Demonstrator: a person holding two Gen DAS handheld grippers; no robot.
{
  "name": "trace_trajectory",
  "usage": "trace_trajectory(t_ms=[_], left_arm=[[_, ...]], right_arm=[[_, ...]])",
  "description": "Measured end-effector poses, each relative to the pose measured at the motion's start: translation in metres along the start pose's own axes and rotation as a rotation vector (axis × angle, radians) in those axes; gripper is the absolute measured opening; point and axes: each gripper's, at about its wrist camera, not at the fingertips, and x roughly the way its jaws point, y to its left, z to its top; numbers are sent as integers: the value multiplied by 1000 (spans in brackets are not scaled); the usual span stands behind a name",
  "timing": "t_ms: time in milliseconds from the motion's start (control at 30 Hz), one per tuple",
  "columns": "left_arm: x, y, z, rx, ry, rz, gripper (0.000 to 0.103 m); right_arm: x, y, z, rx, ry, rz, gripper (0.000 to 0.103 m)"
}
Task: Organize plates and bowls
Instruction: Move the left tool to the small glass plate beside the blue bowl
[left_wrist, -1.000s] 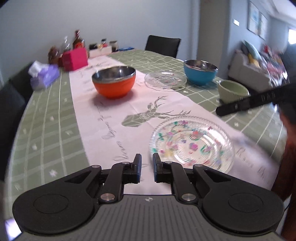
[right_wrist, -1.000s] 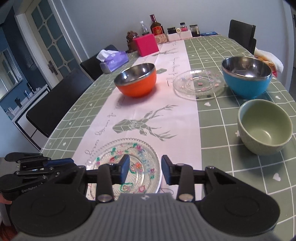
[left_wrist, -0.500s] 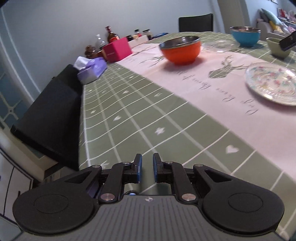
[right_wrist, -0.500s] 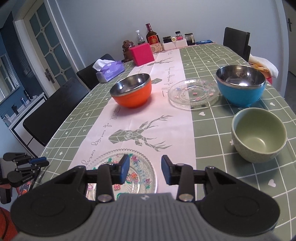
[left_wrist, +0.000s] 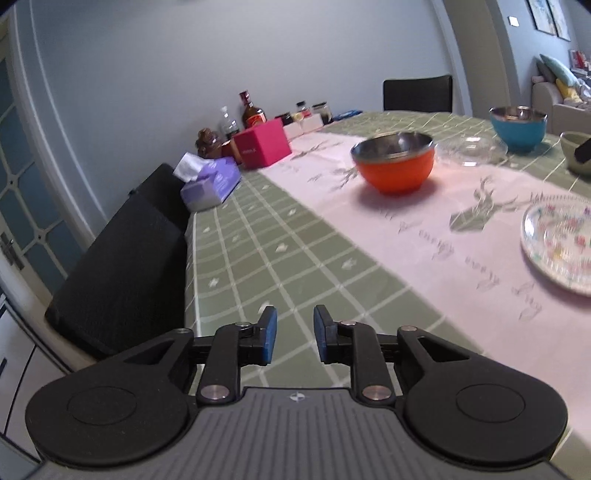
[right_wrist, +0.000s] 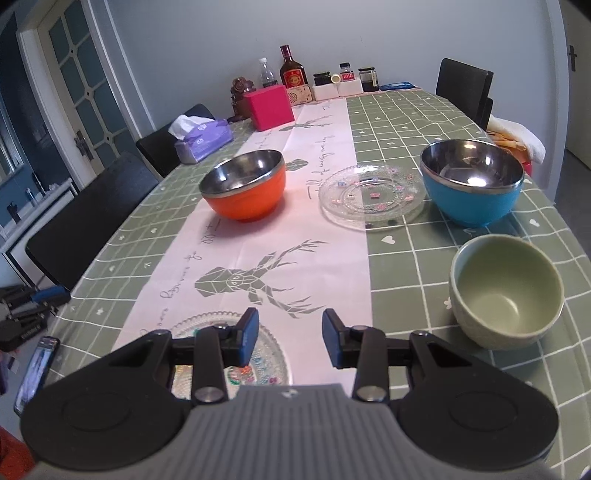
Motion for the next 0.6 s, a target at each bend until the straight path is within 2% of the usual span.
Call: trace_trajectory(t_ms=[200,433,600], left_arm=[[15,-22,52,-12,-52,-83,39],[41,-62,114,-41,-59,-243,50],[63,-103,153,-6,-60,-322,50]], right_arm=[[21,-19,30,47,46,-45,39],[45,-51,73,157,62,-83,39],[62,-69,92,226,84,-98,39]])
